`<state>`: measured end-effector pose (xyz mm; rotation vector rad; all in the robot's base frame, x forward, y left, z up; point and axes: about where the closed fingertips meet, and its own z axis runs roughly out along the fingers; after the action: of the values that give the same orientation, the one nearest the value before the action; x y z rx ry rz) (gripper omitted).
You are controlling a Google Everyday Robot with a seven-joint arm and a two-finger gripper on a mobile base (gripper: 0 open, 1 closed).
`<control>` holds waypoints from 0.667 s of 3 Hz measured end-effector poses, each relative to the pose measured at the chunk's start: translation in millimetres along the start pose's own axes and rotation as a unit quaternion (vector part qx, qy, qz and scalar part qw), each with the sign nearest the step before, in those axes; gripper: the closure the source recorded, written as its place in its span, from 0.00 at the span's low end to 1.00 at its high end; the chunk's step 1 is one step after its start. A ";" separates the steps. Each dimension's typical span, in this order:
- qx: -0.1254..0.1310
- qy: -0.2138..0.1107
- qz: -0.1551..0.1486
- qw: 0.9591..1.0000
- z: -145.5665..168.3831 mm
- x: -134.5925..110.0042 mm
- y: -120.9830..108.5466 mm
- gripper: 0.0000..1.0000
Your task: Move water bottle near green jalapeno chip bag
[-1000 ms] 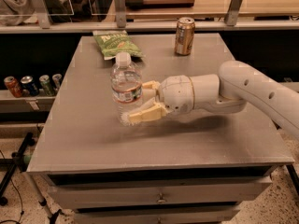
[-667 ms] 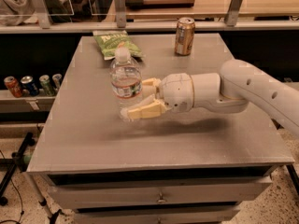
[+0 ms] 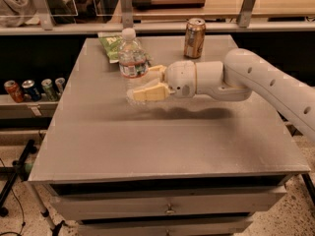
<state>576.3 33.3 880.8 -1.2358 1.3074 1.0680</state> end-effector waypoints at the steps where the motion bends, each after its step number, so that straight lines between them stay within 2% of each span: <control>1: 0.000 0.000 0.000 1.000 0.1 0.0 0.0 1.00; 2: 0.024 0.004 -0.007 1.000 -1.1 -6.4 -12.1 1.00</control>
Offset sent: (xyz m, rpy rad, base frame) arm 0.0348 -0.0113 0.0184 -0.0255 -0.0487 -0.1393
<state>588.2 31.9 887.6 -1.2136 1.3220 1.0179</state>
